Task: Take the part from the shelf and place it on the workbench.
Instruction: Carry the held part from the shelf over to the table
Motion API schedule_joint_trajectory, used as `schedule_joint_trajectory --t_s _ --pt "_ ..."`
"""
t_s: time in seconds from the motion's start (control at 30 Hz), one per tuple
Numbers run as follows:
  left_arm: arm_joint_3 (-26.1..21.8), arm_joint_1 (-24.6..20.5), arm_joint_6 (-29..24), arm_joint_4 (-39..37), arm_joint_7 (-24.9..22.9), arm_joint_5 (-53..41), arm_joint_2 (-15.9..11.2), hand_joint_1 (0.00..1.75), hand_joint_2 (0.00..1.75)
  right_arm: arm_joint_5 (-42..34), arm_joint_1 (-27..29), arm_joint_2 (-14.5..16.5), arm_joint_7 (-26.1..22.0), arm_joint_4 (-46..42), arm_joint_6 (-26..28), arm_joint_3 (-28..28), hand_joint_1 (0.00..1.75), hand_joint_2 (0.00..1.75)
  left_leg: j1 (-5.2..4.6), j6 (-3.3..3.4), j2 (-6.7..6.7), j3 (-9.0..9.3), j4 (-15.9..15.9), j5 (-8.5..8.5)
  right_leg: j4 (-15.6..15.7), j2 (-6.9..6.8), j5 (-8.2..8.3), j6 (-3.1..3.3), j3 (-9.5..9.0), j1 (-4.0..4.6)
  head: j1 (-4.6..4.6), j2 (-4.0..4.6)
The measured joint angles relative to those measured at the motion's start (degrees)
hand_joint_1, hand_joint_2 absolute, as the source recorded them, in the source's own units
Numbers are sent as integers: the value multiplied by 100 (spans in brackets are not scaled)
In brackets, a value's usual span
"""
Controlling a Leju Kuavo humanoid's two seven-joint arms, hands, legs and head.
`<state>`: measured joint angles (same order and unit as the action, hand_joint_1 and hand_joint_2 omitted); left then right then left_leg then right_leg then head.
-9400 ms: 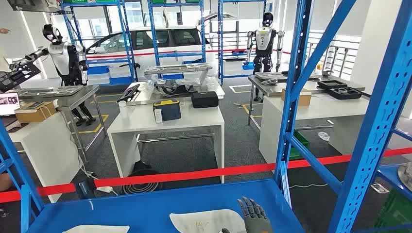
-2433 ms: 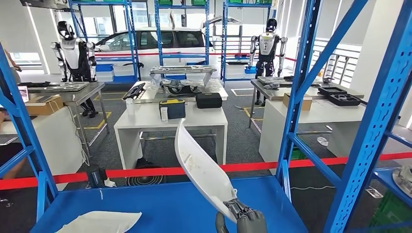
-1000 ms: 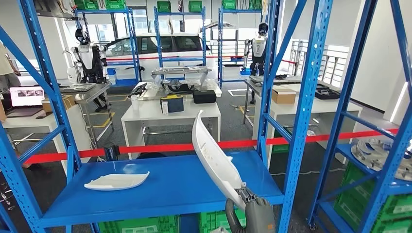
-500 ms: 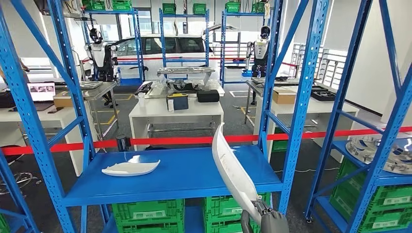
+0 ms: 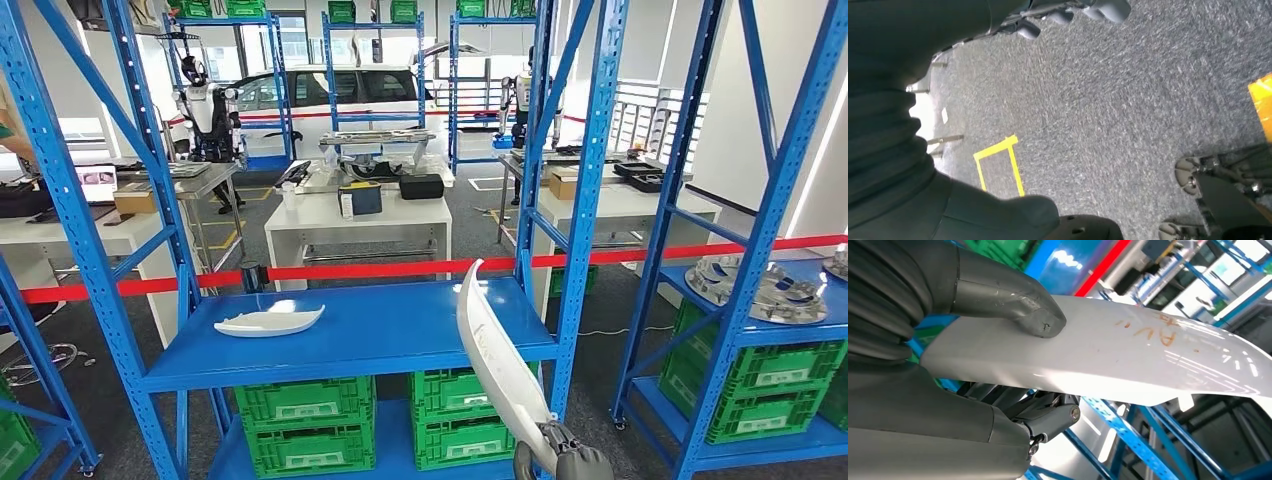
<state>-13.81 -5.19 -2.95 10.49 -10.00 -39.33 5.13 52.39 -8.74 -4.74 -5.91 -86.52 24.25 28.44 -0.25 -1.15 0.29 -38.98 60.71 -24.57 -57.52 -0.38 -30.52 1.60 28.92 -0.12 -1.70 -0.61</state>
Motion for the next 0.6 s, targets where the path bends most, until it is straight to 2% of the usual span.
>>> schedule_joint_trajectory --t_s 0.07,0.1,0.13,0.17,0.2,0.23,0.27,0.3,0.33,0.37,0.4,0.43,0.47,0.5,0.53,0.6 --pt "5 7 10 -3 13 -16 -3 0 175 30 8 10 27 -56 -114 0 175 175 27 -62 -16 -156 574 -585 4 -9 144 50 158 -12 -3 0" --pt "7 9 11 -3 21 -13 -2 0 175 33 3 15 30 -75 -171 0 175 175 39 -85 -17 -215 939 -814 -2 -9 216 56 246 -11 -4 0" --pt "7 10 10 -4 30 -1 0 0 175 27 -6 19 24 -82 -225 0 175 175 49 -104 -17 -238 1247 -904 -11 -12 289 51 334 -10 -4 0" --pt "7 11 9 -4 34 13 0 0 175 15 -18 21 16 -82 -265 0 175 175 56 -115 -17 -194 1415 -848 -22 -15 362 40 429 -10 -4 0" --pt "7 13 8 -4 37 28 1 0 175 1 -30 23 8 -82 -294 0 175 175 63 -119 -17 -68 1405 -699 -36 -19 434 26 525 -11 -4 0" --pt "7 13 5 -3 38 38 1 0 175 -11 -43 25 0 -82 -310 0 175 175 70 -114 -17 158 1194 -540 -50 -21 503 7 617 -12 -4 0" --pt "7 12 3 -1 39 42 1 0 175 -19 -57 29 -7 -82 -318 0 175 175 74 -101 -18 472 819 -480 -67 -23 566 -17 698 -11 -3 0" --pt "7 10 1 4 41 44 1 0 175 -25 -73 33 -13 -84 -322 0 175 175 67 -77 -24 809 360 -529 -85 -26 620 -45 759 -7 -2 0" --pt "7 8 -2 7 43 44 1 0 175 -26 -90 36 -20 -85 -323 0 175 175 54 -45 -30 1050 -14 -615 -92 -31 677 -75 796 -5 0 0" --pt "7 6 -4 10 43 44 1 0 175 -26 -104 39 -30 -86 -323 1 175 175 33 -6 -37 1188 -261 -700 -87 -37 733 -109 817 -10 2 0" --pt "7 8 -6 9 44 44 1 0 175 -26 -115 39 -38 -86 -324 1 175 175 11 43 -41 1215 -375 -713 -72 -42 793 -150 829 -16 4 0" --pt "7 14 -7 5 43 44 4 0 175 -27 -119 38 -44 -86 -325 1 175 175 7 98 -34 1159 -379 -660 -60 -41 831 -189 842 -32 5 0" --pt "7 19 -7 2 42 44 6 0 175 -27 -119 38 -47 -85 -326 2 175 175 6 153 -22 1114 -389 -599 -90 -32 785 -228 872 -46 6 1" --pt "6 26 -7 -1 41 44 8 0 175 -28 -118 37 -46 -85 -328 1 175 175 11 207 -7 1054 -400 -531 -201 -21 629 -263 925 -52 7 1" --pt "5 29 -7 -3 40 44 7 0 175 -28 -118 37 -46 -84 -327 1 175 175 17 246 7 986 -406 -457 -433 -11 358 -290 1005 -60 8 1" --pt "4 29 -7 -3 38 44 -1 0 175 -30 -118 37 -49 -84 -326 0 175 175 7 285 16 810 -394 -304 -1167 -2 -241 -325 1192 -59 11 1"
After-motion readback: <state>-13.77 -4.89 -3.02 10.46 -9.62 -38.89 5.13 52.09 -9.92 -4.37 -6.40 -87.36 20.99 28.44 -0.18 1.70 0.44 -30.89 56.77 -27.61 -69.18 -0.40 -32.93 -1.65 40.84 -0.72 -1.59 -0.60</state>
